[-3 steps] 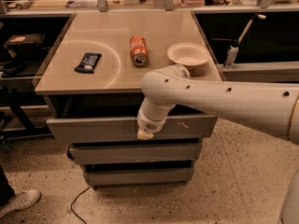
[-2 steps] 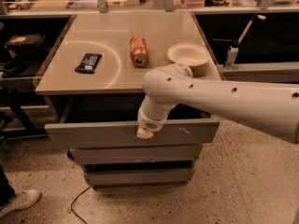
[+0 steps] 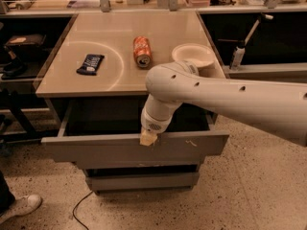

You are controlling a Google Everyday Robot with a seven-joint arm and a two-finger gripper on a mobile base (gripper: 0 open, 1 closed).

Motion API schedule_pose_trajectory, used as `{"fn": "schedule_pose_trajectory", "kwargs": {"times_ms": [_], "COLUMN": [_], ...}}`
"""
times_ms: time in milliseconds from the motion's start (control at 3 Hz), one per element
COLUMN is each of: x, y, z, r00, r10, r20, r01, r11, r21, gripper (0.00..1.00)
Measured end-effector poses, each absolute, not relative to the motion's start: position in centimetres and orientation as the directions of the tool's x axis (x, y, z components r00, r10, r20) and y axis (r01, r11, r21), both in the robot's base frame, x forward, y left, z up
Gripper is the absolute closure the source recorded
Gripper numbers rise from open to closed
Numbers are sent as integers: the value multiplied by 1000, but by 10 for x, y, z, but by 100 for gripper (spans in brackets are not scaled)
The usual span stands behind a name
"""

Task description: Open top drawer

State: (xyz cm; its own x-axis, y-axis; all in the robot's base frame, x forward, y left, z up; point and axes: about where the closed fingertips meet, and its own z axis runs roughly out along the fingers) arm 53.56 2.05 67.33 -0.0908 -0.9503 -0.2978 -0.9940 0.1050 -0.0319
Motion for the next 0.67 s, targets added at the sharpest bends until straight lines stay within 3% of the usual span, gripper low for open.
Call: {"fn": "schedule_pose_trajectory", "kwargs": {"times_ms": [667], "x": [535], "y": [20], "z": [673], "r00": [-91], "r10": [-950], "r20": [-297], "r01": [-994], "r11": [105], "r21": [-32], "gripper": [58]}}
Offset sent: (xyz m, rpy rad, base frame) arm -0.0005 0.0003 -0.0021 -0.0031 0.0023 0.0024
